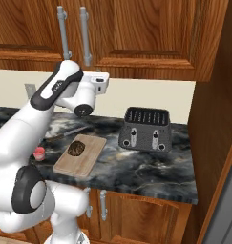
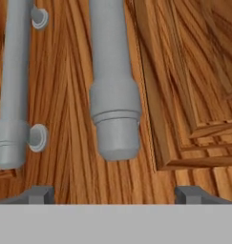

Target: Pick the bread, place it on the cutting board, pick the jam, place it on the counter, and close the cabinet.

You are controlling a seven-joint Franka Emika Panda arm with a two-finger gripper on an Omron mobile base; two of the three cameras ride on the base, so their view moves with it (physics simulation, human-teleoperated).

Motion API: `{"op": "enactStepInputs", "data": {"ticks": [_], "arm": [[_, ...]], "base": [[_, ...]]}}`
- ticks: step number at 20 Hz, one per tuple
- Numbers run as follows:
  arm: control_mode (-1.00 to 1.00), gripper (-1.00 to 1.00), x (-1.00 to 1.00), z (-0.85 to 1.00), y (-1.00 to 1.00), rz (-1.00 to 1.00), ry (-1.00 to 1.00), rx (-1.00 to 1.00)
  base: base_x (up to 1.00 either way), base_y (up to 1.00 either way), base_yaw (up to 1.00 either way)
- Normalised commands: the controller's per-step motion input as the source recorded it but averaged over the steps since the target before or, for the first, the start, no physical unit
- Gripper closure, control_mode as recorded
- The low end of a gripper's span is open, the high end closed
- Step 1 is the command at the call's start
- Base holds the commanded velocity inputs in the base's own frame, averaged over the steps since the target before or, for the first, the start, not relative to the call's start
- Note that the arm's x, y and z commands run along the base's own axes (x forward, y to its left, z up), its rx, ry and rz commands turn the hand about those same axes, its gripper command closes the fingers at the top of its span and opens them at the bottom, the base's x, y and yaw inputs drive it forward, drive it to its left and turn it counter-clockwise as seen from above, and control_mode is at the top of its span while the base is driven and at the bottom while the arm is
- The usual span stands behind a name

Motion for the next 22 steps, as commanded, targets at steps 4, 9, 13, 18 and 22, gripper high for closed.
{"op": "enactStepInputs", "data": {"ticks": [4, 9, 13, 18, 22], "arm": [[-1.0, -1.0, 0.36, 0.0, 0.0, -0.01, -0.04, 0.0], [-1.0, -1.0, 0.33, 0.0, 0.0, 0.0, -0.05, 0.0], [-1.0, -1.0, 0.33, 0.0, 0.0, 0.0, -0.04, 0.0], [-1.0, -1.0, 0.23, 0.0, 0.0, 0.0, -0.01, 0.0], [-1.0, -1.0, 0.11, 0.0, 0.02, 0.0, 0.0, 0.0]], "base": [[0.0, 0.0, 0.0], [0.0, 0.0, 0.0], [0.0, 0.0, 0.0], [0.0, 0.0, 0.0], [0.0, 0.0, 0.0]]}}
